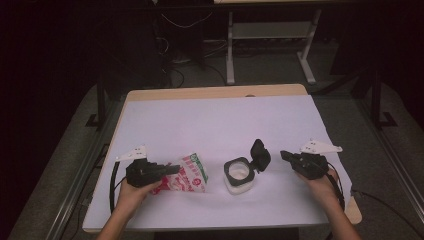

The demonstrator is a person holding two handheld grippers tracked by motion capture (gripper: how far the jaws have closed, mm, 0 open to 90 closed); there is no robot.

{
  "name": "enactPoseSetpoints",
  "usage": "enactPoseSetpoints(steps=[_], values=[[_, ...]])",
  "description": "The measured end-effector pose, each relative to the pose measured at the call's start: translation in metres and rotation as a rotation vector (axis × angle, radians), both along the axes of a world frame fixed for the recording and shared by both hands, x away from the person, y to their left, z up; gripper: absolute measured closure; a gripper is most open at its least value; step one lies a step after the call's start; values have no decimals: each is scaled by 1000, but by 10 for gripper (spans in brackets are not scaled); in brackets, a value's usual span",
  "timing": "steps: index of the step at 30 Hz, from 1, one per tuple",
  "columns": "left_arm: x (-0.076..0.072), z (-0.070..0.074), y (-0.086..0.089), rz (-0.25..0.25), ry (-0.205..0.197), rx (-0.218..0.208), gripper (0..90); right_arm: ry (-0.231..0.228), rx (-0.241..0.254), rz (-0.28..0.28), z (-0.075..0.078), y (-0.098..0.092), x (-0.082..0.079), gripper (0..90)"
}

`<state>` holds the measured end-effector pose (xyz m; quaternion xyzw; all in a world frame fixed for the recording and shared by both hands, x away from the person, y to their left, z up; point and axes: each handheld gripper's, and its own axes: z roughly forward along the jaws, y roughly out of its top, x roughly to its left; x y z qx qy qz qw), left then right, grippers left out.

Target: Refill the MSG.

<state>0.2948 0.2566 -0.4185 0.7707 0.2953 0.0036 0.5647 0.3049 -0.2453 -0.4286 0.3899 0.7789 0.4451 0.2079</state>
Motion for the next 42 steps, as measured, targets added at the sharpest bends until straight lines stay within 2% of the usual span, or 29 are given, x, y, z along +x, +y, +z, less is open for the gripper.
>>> enactPoseSetpoints(steps=[2, 3, 4, 5, 8, 12, 14, 21, 22, 26, 27, 36, 42], values=[[-4, 1, 1, -5, -21, 4, 890, 0, -13, 8, -1, 1, 0, 899], [-8, 4, 1, -5, -58, 29, 888, 3, -12, 11, -2, 1, -1, 899], [-8, 4, 1, -5, -58, 29, 884, 3, -12, 11, -2, 1, -1, 899], [-10, 6, 1, -7, -81, 52, 879, 0, -17, 12, -2, 1, 0, 899], [-12, 7, 2, -15, -103, 61, 856, 8, -14, 5, -3, 1, 1, 899], [-13, 8, 3, -17, -101, 53, 808, 6, -16, 6, -3, 1, 1, 899], [-13, 11, 5, -17, -106, 26, 766, 5, -18, 5, -3, 1, 0, 899], [-14, 16, 6, -17, -107, 22, 648, 4, -17, 5, -3, 1, 1, 899], [-14, 19, 6, -15, -114, 25, 599, 2, -17, 6, -4, 0, 1, 899], [-13, 22, 6, -19, -111, 19, 531, 3, -17, 5, -4, 0, 2, 899], [-13, 25, 6, -15, -111, 7, 515, 2, -18, 6, -4, 0, 2, 899], [-8, 34, 11, 2, -125, 1, 446, 3, -16, 5, -4, 0, 2, 899], [-5, 36, 15, 15, -125, 3, 436, 4, -14, 6, -3, -1, 2, 899]])
